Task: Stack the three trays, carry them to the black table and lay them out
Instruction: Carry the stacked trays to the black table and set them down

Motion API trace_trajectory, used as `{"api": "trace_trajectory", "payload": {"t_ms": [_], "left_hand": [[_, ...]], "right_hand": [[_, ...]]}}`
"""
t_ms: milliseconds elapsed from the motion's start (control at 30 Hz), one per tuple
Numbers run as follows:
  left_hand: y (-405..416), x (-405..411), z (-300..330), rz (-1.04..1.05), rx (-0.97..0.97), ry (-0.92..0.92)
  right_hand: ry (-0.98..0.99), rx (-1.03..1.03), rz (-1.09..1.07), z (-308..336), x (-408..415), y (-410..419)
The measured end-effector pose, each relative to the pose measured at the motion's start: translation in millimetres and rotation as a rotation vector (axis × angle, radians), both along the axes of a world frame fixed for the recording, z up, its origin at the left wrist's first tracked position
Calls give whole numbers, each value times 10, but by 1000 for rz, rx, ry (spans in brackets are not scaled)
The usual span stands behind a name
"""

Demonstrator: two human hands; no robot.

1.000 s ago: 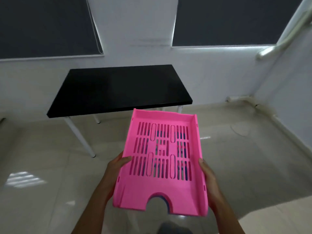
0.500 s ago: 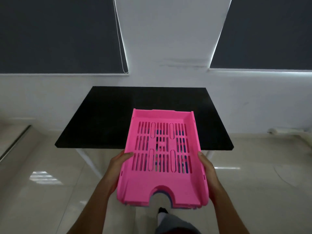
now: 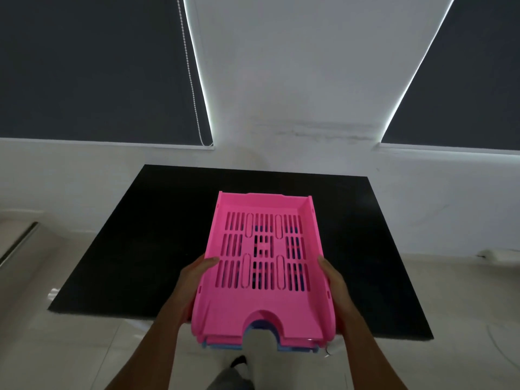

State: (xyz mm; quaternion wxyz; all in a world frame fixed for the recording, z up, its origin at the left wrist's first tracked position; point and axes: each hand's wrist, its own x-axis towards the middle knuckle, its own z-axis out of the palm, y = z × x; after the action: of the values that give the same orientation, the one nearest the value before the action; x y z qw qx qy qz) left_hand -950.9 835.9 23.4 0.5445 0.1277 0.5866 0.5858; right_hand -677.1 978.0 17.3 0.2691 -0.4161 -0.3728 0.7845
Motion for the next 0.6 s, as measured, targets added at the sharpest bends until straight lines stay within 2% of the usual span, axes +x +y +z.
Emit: {"api": "trace_trajectory", "payload": {"t_ms": [333,500,600], "left_hand": [[870,-928,-136,-14,-47,-4],[1138,-1176,-108,-44,-43,38],[1244,-1229,-99,3,-20,167]], "right_hand": [[-97,-21,-45,-100,-867,864],[-226,97,-44,-5,-1152,1090],[-305,275,-90,68,-1199,1133]]}}
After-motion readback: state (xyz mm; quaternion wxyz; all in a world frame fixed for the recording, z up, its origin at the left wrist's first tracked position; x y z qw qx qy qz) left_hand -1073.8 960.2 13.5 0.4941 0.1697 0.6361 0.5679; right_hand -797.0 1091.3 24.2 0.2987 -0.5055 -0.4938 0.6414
